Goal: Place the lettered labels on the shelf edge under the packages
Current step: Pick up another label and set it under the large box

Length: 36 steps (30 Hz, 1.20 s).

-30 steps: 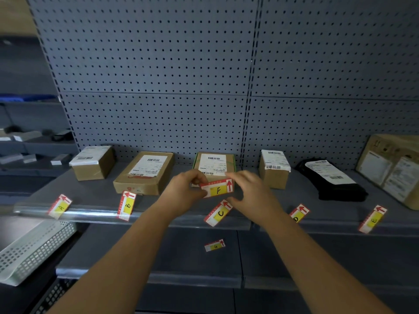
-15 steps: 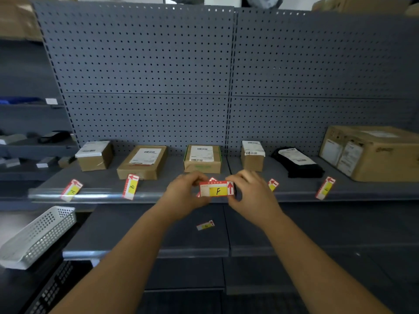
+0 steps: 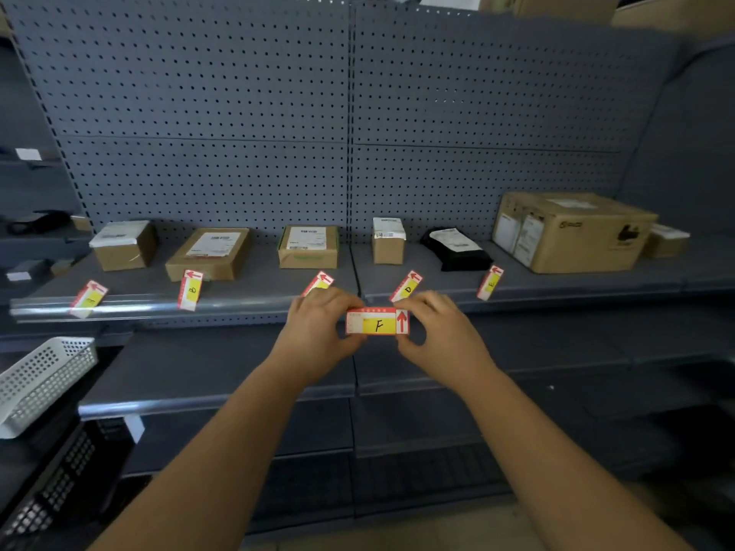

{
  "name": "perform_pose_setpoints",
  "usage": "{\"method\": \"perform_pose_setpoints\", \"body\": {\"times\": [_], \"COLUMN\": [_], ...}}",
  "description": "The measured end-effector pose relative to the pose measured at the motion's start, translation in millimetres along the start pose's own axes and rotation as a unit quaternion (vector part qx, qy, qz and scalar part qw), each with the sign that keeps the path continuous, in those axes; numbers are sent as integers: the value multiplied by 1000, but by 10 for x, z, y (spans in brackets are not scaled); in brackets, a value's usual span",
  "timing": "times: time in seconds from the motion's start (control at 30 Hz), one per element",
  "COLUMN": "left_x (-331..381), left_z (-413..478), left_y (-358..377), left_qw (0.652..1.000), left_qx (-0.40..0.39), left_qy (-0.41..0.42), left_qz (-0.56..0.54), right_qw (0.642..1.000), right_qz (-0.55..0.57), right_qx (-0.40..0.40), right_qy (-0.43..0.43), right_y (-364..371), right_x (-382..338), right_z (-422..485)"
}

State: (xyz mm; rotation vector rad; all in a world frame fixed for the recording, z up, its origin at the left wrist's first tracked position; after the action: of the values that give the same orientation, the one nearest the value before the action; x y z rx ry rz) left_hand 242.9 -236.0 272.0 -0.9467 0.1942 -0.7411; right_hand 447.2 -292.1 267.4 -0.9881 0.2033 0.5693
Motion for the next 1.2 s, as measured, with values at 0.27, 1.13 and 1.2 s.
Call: {"method": "perform_pose_setpoints", "body": {"times": [0.27, 1.13, 1.2], "left_x": [1037, 3274, 3272], "left_z": [472, 1876, 1991], "left_y": [483, 2611, 2812], "left_qw": [999, 997, 998], "left_qx": [2, -21, -18], "left_qy": [45, 71, 65], "left_qz": [17, 5, -3], "right_qw": [999, 993, 993], "right_qz": [3, 55, 55], "right_qx": [14, -4, -12], "right_qy": [33, 104, 106], "right_y": [-753, -2181, -2162], "right_x": [874, 3898, 4106], "right_z": [-339, -815, -741]}}
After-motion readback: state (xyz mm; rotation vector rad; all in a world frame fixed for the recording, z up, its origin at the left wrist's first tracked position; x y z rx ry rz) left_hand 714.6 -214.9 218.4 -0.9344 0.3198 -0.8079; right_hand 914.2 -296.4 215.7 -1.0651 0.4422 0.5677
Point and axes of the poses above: each hand's wrist, its own z-axis towards the middle knuckle, its own y-axis out of the palm, x = y × z, the point moved 1 cm from there along z, towards the middle knuckle, and after that the axes turned 10 degrees about z, right-handed, at the moved point
